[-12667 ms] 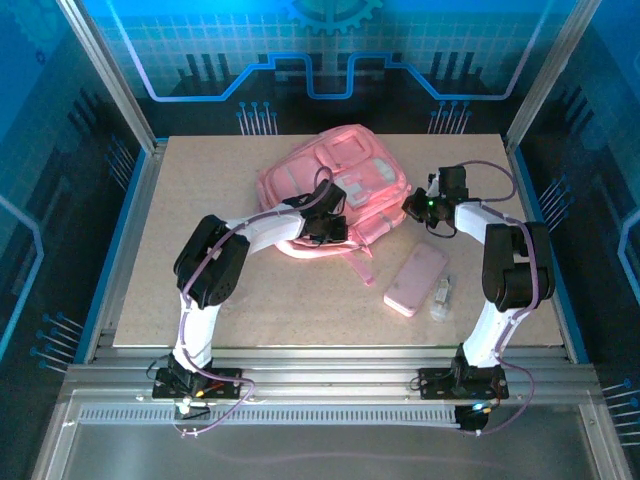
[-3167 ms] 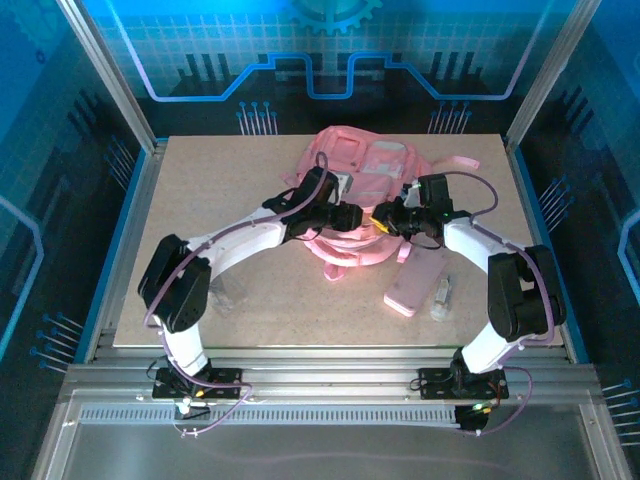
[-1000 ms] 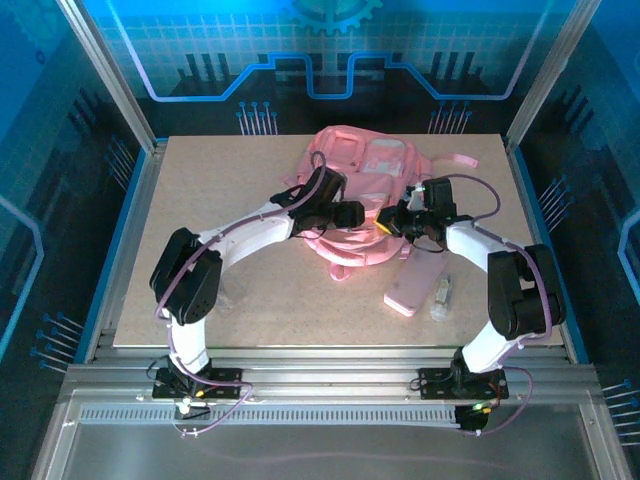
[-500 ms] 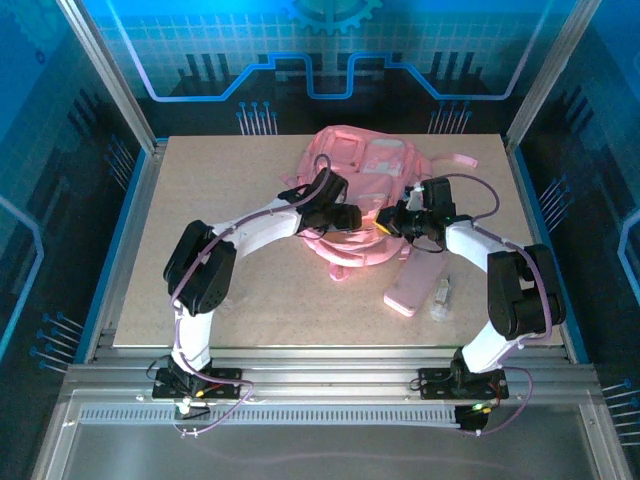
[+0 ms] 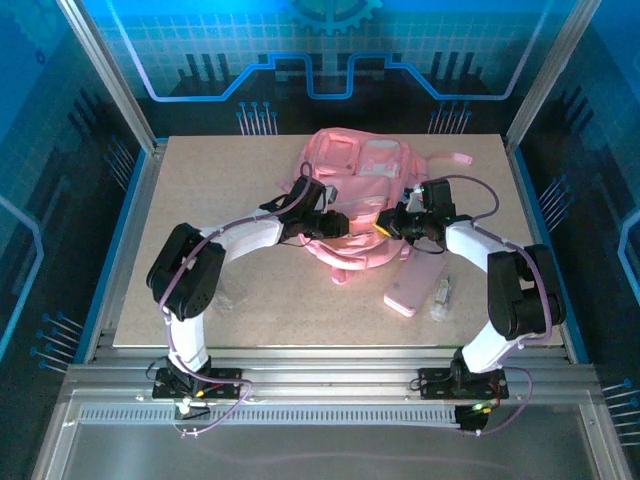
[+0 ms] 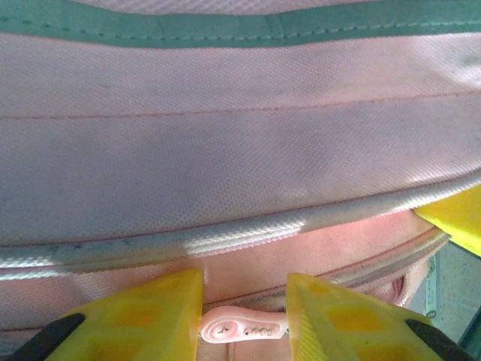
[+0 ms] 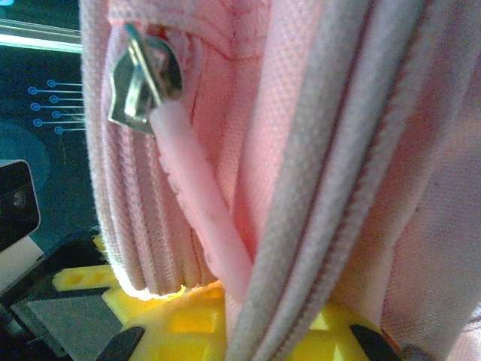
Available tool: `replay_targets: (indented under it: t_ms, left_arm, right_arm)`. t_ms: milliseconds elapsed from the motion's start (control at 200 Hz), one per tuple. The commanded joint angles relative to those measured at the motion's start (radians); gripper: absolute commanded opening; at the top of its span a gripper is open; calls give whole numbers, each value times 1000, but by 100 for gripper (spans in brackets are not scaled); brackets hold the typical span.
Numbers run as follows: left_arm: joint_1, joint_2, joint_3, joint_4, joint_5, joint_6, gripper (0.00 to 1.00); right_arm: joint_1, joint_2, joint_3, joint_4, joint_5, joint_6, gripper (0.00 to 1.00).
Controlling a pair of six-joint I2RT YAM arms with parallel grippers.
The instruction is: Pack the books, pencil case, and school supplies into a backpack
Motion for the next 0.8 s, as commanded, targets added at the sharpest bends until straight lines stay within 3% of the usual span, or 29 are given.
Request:
replay_targets:
  t_ms: [0,420,660,795]
  left_arm:
    - [-12,-43,-29,-108,86,74,35]
    - [-18,-66,-8,-204,91,161,35]
    - [-18,-4,59,-218,81,182,35]
    - [-19,33,101,-231,82,191,28]
  right_arm:
    - [12,-32,39,34,-38,-32,0]
    - [16,-22,46,28,-33,-34,0]
    - [17,-21,47,29,-37,-31,0]
    - [16,-26,51,20,-36,-37,0]
